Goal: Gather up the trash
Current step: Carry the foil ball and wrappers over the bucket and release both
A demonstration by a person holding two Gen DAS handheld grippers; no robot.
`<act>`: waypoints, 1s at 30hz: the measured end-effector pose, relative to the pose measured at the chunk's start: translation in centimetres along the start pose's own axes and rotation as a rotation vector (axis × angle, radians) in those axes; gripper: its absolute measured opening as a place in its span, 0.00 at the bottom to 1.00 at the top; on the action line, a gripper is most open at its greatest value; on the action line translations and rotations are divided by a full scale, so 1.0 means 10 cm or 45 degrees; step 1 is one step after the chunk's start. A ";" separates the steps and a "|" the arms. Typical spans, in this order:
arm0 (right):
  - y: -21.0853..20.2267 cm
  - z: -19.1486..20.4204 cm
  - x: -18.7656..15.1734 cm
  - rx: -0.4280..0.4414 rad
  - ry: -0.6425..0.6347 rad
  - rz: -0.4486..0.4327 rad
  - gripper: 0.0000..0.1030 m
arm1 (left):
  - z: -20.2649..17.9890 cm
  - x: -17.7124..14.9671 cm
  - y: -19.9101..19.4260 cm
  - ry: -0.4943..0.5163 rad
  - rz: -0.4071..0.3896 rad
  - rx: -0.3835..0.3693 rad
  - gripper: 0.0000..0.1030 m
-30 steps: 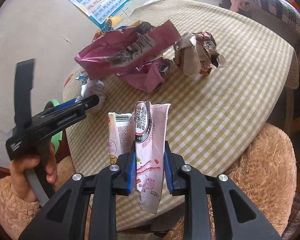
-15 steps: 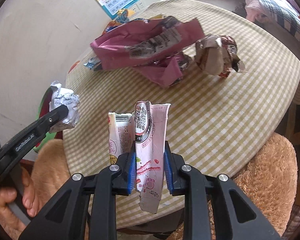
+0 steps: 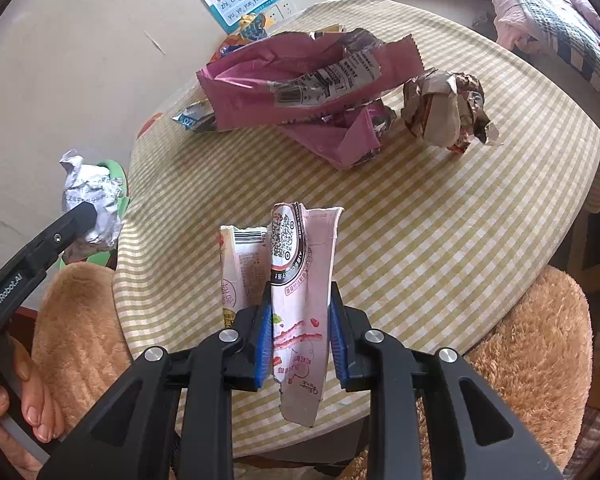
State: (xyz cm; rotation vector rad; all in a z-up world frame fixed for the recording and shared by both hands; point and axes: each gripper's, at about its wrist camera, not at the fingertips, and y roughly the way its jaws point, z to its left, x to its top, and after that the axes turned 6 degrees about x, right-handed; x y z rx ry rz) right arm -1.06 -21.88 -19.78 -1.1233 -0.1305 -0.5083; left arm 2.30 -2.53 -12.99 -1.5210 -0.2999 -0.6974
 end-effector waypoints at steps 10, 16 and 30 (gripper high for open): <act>0.00 -0.02 -0.02 -0.007 0.020 0.000 0.23 | 0.01 -0.01 0.00 -0.001 0.012 -0.009 0.35; 0.00 -0.01 -0.01 -0.012 0.028 0.011 0.23 | 0.03 -0.02 0.02 -0.010 0.028 -0.014 0.36; 0.03 -0.03 0.00 -0.014 0.029 0.021 0.23 | 0.07 -0.04 0.02 -0.028 0.025 -0.031 0.36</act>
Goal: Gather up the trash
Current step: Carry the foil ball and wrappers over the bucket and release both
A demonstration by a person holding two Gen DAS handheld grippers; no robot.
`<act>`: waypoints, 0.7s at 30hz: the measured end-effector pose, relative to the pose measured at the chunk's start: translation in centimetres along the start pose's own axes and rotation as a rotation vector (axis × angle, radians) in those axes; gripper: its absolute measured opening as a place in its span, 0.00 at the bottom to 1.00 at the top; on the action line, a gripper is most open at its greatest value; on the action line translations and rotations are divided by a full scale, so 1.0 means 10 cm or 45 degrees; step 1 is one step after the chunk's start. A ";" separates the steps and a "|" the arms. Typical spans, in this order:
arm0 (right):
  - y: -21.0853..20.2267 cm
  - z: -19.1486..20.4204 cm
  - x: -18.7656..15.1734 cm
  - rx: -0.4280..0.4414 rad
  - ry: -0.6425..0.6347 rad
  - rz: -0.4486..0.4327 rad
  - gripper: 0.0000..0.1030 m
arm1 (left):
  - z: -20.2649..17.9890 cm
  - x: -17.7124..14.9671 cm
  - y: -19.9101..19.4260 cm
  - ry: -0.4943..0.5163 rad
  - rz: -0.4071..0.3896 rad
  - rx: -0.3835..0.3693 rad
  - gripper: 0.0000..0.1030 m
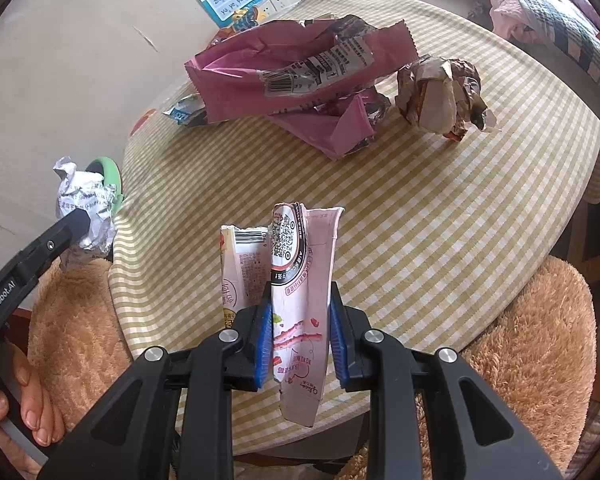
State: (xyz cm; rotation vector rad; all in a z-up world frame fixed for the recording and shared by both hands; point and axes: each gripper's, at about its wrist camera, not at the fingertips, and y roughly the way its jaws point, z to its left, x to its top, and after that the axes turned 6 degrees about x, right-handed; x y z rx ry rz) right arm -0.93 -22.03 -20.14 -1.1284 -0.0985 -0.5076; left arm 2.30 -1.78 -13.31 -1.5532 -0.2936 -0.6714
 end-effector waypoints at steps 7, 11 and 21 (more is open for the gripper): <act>0.02 0.00 -0.01 -0.008 0.017 0.006 0.23 | 0.01 0.02 -0.02 -0.006 -0.003 -0.021 0.36; 0.07 0.02 0.00 -0.020 0.010 0.022 0.23 | 0.02 0.02 0.00 -0.016 0.006 -0.030 0.36; 0.11 0.10 0.09 -0.051 -0.001 0.020 0.22 | 0.23 0.09 0.05 -0.106 0.014 -0.072 0.36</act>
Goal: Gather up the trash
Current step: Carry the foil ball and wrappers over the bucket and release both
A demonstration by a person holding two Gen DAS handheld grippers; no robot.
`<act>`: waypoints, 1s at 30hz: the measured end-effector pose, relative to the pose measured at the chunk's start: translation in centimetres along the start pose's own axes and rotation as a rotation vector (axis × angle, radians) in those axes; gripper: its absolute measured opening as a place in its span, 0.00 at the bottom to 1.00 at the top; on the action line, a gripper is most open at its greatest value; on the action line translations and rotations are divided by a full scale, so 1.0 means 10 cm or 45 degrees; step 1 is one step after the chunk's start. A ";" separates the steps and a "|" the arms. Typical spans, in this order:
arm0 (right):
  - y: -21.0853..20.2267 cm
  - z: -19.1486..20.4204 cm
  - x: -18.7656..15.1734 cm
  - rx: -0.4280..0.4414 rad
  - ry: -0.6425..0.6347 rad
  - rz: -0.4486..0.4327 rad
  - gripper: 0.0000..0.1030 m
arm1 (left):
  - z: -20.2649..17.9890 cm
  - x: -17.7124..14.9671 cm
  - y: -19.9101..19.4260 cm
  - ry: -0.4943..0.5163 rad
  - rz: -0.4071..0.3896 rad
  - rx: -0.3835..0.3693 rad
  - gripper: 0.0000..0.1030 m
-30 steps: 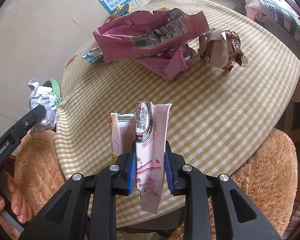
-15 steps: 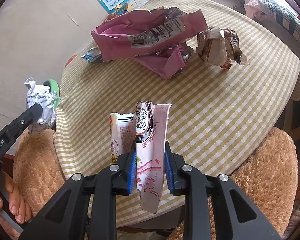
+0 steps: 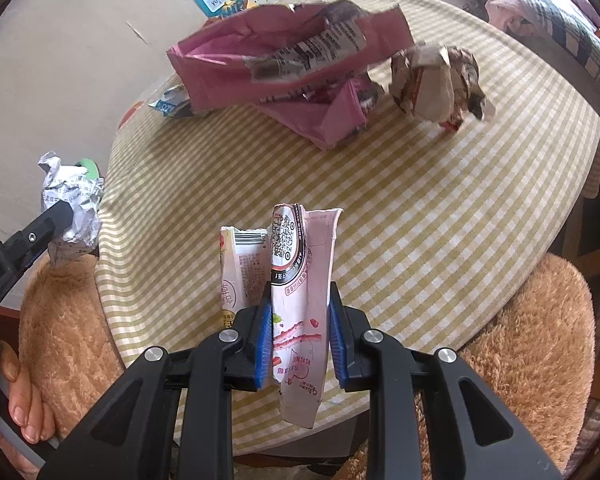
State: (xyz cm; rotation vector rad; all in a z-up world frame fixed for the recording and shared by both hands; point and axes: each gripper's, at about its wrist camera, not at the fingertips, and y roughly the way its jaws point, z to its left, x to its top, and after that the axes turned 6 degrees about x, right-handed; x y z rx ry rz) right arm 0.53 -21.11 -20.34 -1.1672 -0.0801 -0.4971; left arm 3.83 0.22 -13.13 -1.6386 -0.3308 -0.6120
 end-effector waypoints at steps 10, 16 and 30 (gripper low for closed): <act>0.01 0.82 0.38 0.137 -0.171 -0.042 0.22 | 1.06 0.32 -0.24 -0.237 -0.144 0.217 0.36; 0.19 1.56 0.58 0.288 -0.288 -0.027 0.23 | 1.71 0.21 -0.18 -0.367 -0.097 0.338 0.36; 0.58 2.62 0.87 0.424 -0.435 -0.027 0.31 | 2.21 0.07 0.00 -0.434 -0.021 0.427 0.38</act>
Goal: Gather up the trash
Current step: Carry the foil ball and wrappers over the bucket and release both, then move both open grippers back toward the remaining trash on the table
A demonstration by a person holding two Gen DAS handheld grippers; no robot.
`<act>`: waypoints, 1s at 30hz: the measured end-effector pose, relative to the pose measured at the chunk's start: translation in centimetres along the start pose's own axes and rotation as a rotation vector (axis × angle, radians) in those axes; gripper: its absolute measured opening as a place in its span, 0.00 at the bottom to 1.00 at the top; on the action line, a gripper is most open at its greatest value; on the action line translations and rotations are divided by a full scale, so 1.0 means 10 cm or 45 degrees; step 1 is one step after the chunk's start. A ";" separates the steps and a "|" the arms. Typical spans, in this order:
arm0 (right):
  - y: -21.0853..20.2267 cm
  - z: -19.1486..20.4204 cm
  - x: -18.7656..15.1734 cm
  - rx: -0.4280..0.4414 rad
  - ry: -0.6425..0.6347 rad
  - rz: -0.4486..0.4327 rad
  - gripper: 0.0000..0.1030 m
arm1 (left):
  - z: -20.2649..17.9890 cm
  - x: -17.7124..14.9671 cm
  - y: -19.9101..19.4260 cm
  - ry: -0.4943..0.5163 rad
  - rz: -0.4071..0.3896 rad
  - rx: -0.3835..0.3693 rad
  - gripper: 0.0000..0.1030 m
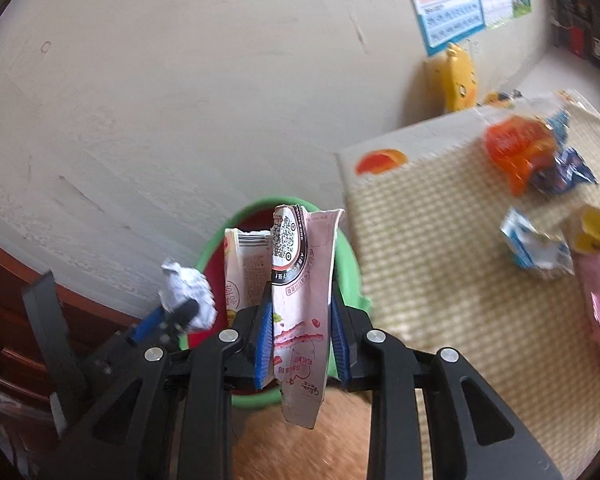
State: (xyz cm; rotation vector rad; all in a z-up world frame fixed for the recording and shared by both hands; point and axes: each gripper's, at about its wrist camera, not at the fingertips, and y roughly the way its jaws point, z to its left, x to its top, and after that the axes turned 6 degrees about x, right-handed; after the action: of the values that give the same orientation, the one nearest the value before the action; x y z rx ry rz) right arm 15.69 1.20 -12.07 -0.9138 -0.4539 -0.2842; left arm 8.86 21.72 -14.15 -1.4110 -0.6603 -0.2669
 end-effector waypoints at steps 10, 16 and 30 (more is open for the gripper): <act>-0.20 -0.12 -0.10 0.001 0.047 -0.027 0.52 | -0.03 -0.01 -0.03 -0.023 -0.006 0.004 0.55; -0.61 -0.59 -0.48 -0.142 0.135 -0.031 0.54 | -0.27 -0.08 -0.21 -0.015 -0.003 -0.097 0.59; -1.37 -1.66 -0.58 -0.798 -0.054 -0.011 0.86 | -1.24 -0.46 -0.48 0.259 0.045 -0.279 0.66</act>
State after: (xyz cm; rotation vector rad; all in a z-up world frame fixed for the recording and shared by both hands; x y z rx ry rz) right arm 9.06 -19.99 -14.16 -1.5311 -0.4127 -0.4268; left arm 5.86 7.97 -13.11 -1.5777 -0.4483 -0.4597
